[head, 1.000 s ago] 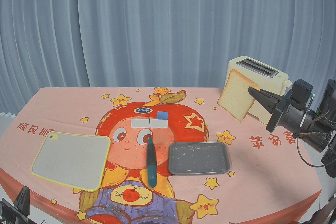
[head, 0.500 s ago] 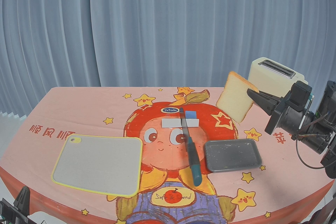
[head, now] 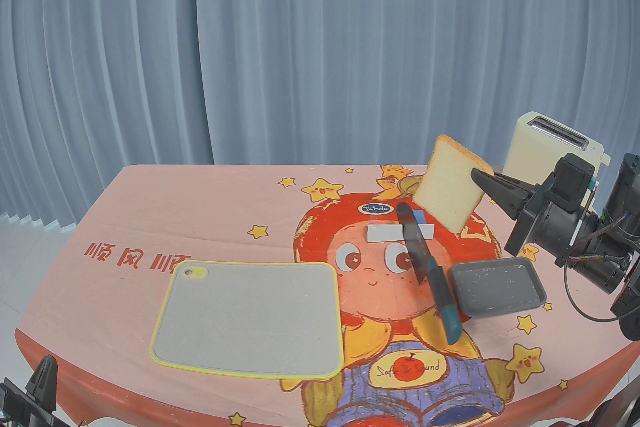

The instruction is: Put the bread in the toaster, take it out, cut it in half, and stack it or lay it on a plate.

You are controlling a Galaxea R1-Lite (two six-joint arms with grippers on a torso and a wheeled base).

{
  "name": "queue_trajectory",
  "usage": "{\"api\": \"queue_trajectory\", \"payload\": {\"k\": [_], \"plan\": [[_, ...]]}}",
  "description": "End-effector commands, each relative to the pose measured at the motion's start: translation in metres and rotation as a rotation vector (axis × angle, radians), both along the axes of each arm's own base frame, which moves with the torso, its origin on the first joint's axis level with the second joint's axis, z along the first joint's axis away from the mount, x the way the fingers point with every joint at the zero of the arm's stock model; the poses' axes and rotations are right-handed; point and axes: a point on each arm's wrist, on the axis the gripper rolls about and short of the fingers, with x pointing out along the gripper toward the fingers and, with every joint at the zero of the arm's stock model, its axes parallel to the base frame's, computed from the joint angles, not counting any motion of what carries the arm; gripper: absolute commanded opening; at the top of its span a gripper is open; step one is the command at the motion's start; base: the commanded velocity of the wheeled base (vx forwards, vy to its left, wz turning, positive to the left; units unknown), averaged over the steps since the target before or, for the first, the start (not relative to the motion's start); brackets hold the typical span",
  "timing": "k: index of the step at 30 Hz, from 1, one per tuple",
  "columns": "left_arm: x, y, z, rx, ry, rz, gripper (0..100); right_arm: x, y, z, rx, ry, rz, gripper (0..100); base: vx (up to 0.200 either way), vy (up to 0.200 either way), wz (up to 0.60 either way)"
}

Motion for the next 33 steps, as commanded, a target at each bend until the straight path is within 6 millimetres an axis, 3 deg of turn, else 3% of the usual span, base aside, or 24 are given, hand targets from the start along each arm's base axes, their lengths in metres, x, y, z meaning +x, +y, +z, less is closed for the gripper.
{"api": "queue_trajectory", "payload": {"k": [1, 6, 24, 30, 33], "plan": [[0.0006, 0.0, -0.0051, 0.002, 0.008, 0.0, 0, 0.0002, -0.0001, 0.0004, 0.002, -0.003, -0.001, 0, 0.0, 0.0, 0.0], [0.0006, 0.0, -0.0051, -0.002, 0.008, 0.001, 0, 0.0001, 0.0002, -0.0005, -0.001, 0.001, 0.001, 0, 0.0, 0.0, 0.0], [0.0006, 0.0, -0.0051, -0.005, 0.008, 0.001, 0, -0.0001, 0.0001, -0.0021, -0.003, 0.006, 0.001, 0, -0.2, 0.0, 0.0], [0.0006, 0.0, -0.0051, -0.005, 0.008, 0.001, 0, -0.0003, 0.0004, -0.0024, -0.005, 0.009, 0.002, 0, 0.0, 0.0, 0.0], [0.0006, 0.0001, -0.0051, -0.006, 0.008, 0.003, 0, -0.0003, 0.0004, -0.0024, -0.005, 0.009, 0.002, 0, 0.0, 0.2, 0.0]]}}
